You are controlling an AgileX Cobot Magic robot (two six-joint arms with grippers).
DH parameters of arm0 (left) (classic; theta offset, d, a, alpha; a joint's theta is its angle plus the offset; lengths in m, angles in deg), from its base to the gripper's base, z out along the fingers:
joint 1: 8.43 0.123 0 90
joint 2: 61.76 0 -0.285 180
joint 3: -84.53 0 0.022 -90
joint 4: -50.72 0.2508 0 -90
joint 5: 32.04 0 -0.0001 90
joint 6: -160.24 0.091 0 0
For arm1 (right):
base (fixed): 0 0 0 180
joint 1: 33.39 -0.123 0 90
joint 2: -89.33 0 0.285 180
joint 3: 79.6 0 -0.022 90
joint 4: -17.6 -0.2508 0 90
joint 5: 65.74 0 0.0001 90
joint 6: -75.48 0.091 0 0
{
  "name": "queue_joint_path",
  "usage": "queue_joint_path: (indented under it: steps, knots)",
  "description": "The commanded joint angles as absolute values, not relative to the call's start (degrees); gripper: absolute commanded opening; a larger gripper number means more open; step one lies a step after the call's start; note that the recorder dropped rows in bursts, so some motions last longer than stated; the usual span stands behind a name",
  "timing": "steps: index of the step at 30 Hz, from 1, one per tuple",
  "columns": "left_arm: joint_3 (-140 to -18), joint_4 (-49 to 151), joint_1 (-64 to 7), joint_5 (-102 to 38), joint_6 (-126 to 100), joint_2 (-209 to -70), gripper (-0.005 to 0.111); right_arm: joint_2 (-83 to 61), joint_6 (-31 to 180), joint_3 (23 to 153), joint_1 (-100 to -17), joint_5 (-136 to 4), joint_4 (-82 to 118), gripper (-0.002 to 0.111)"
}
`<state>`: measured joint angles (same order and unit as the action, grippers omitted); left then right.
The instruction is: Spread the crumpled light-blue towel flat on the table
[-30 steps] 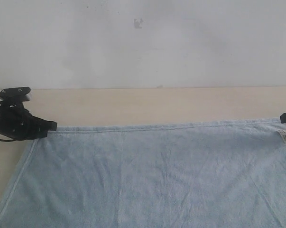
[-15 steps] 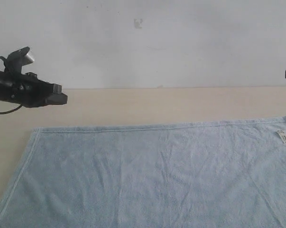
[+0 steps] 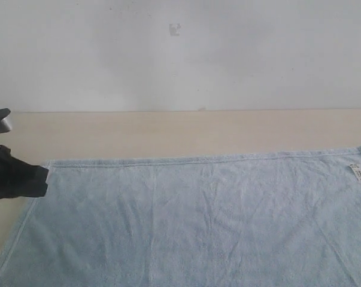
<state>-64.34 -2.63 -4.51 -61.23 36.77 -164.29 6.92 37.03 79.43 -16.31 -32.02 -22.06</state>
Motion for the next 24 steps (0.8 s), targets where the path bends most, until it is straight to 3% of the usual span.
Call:
queue_joint_path:
  steps: [1,7,14,18,24]
  knots:
    - [-60.0,-0.6,-4.7,-60.8,34.2,-163.0,0.004,4.6,41.1,68.5,-16.4,-38.2,-18.5,0.0]
    - [-58.8,0.7,-4.7,-59.0,33.7,-163.6,0.004,9.9,41.8,65.4,-16.4,-38.0,-17.6,0.0]
    - [-63.7,-1.4,-4.7,-50.1,33.7,-166.2,0.004,11.2,42.3,68.4,-16.4,-49.8,-17.7,0.0]
    - [-68.6,-3.0,-4.7,-49.0,33.8,-174.0,0.004,17.7,41.2,76.8,-16.4,-47.2,-17.8,0.0]
    - [-81.8,-5.2,-4.8,-58.8,33.8,-183.5,0.004,30.4,38.1,93.8,-16.4,-35.4,-18.1,0.0]
